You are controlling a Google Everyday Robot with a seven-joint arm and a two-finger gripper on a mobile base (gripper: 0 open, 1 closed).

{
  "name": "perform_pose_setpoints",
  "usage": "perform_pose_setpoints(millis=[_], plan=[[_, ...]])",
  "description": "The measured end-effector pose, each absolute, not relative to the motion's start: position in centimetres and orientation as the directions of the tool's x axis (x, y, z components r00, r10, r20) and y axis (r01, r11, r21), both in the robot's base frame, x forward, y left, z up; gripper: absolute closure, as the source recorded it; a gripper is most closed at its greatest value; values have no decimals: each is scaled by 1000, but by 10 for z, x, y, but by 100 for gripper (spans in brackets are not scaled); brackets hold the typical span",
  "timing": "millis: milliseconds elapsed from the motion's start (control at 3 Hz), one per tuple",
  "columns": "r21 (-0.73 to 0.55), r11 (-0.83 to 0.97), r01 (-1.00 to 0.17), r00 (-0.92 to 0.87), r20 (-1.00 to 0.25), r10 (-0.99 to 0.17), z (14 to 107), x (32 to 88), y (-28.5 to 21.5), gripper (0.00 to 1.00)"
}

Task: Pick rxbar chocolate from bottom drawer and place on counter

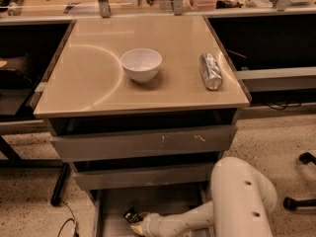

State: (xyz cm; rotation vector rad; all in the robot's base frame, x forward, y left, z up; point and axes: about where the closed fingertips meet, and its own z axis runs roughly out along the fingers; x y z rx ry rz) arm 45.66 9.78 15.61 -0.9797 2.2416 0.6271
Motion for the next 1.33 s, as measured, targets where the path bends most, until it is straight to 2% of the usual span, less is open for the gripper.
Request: perform_pose_setpoints(millis=[333, 667, 1333], plan=[[220, 612, -760, -565, -690, -452, 184, 456, 79, 100], [262, 607, -750, -574, -714, -401, 243, 448, 37, 100], [252, 606, -755, -567, -716, -408, 269, 445, 35, 100]])
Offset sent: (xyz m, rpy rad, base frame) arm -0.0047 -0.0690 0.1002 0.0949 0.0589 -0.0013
